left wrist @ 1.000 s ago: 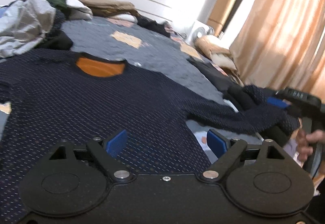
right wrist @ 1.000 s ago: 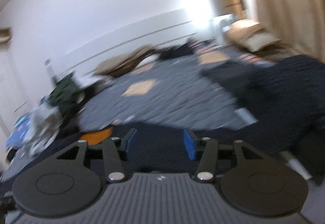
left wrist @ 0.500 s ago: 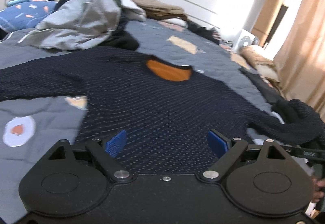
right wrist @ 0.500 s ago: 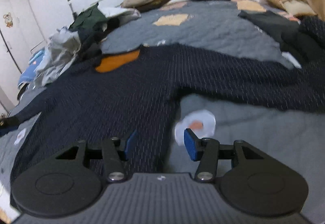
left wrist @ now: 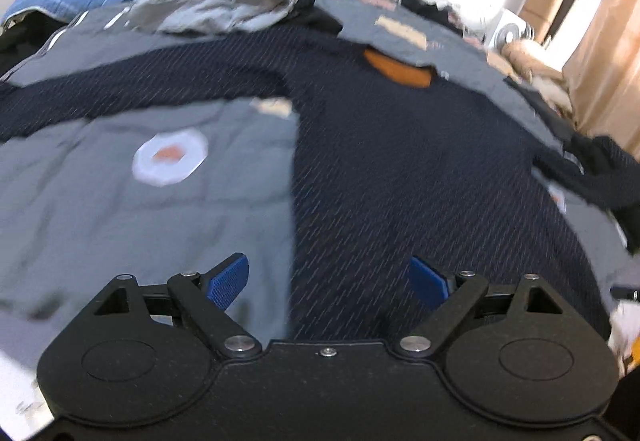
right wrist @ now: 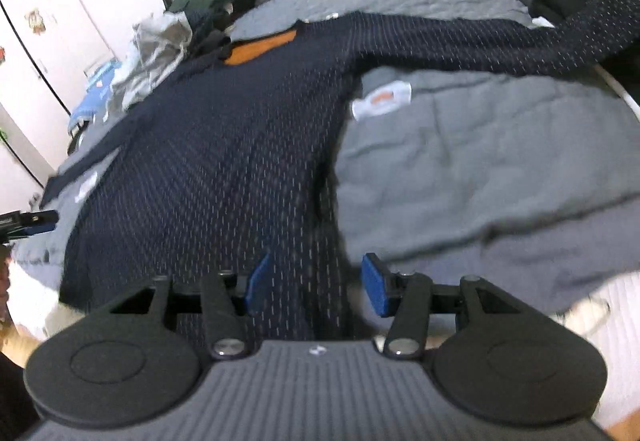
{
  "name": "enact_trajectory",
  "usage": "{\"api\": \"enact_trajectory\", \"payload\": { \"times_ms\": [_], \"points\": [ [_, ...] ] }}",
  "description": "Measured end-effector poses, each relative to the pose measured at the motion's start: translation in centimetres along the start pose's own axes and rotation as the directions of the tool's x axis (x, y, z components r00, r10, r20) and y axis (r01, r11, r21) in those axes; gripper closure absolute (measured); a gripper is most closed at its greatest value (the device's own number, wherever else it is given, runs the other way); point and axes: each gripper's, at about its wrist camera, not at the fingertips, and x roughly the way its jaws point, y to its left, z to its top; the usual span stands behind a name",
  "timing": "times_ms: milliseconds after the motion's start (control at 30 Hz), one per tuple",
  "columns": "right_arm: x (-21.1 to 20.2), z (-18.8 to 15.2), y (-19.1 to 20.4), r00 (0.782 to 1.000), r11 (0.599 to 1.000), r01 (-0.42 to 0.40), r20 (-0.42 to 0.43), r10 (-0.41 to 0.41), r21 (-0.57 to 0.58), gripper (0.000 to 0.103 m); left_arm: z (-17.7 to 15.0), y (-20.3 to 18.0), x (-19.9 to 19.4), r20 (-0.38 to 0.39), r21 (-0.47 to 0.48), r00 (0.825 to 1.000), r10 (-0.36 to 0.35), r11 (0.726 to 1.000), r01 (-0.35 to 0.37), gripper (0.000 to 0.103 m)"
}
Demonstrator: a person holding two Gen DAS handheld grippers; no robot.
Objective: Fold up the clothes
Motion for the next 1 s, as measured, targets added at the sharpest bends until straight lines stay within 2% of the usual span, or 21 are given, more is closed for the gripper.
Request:
{"api": "enact_trajectory", "payload": {
  "times_ms": [133,233,367,400,467,500,600,700,767,800,833,867,900,967,1000],
  "points": [
    [0.0,-0.3,1.0,1.000,1.000,0.004,-0.010,-0.004,-0.020,0.053,-2.1,0.8,-1.7,-0.033,0.048,0.999,0.029,0.998,-0.027,0.016],
    [0.5,-0.5,1.4,1.000,0.999,0.028,-0.012,-0.028,-0.021,0.053,-2.6,0.7,-1.2,-0.056,0.059,0.998,0.035,0.998,-0.032,0.017],
    [1.3,-0.8,1.3,0.997,0.998,0.061,-0.043,-0.061,-0.004,0.053,-3.5,0.3,0.2,-0.125,0.085,0.992,0.012,0.996,-0.001,0.028],
    [1.5,-0.9,1.3,0.996,0.998,0.064,-0.054,-0.064,-0.001,0.053,-3.6,0.2,0.4,-0.143,0.086,0.990,-0.002,0.996,0.014,0.035],
    [1.8,-1.1,1.2,0.995,0.997,0.072,-0.076,-0.071,0.005,0.053,-3.8,0.0,0.6,-0.165,0.079,0.985,-0.047,0.995,0.061,0.040],
    [2.0,-1.2,1.1,0.993,0.997,0.076,-0.087,-0.075,0.009,0.053,-3.9,-0.1,0.7,-0.169,0.085,0.984,-0.053,0.994,0.069,0.040],
    [2.6,-1.6,1.0,0.989,0.996,0.087,-0.120,-0.085,0.018,0.053,-4.0,-0.2,1.5,-0.189,0.089,0.982,-0.009,0.996,0.026,0.038],
    [3.1,-1.9,0.8,0.984,0.995,0.099,-0.154,-0.094,0.027,0.053,-4.2,-0.2,2.7,-0.233,0.062,0.972,-0.040,0.997,0.056,0.039],
    [3.5,-2.1,0.7,0.979,0.994,0.107,-0.176,-0.100,0.032,0.057,-4.4,-0.5,3.4,-0.255,0.051,0.965,-0.059,0.996,0.074,0.040],
    [3.6,-2.2,0.7,0.978,0.993,0.109,-0.184,-0.100,0.036,0.064,-4.5,-0.6,3.6,-0.259,0.057,0.964,-0.061,0.995,0.078,0.042],
    [3.7,-2.3,0.6,0.978,0.994,0.101,-0.186,-0.090,0.050,0.083,-4.6,-0.8,3.8,-0.262,0.064,0.963,-0.063,0.995,0.082,0.043],
    [3.7,-2.3,0.4,0.980,0.993,0.085,-0.188,-0.068,0.083,0.093,-4.7,-0.7,3.7,-0.263,0.062,0.962,-0.069,0.994,0.089,0.052],
    [3.4,-2.2,0.1,0.982,0.989,0.056,-0.184,-0.030,0.136,0.094,-4.7,-0.6,3.6,-0.263,0.058,0.962,-0.077,0.994,0.096,0.071],
    [2.6,-1.9,-0.6,0.986,0.972,-0.011,-0.159,0.050,0.235,0.095,-4.4,0.3,3.0,-0.270,-0.008,0.954,-0.133,0.991,0.136,0.089],
    [1.9,-1.8,-1.0,0.987,0.956,-0.056,-0.132,0.097,0.286,0.095,-4.1,0.9,2.3,-0.258,-0.027,0.954,-0.154,0.988,0.152,0.092]
  ]
}}
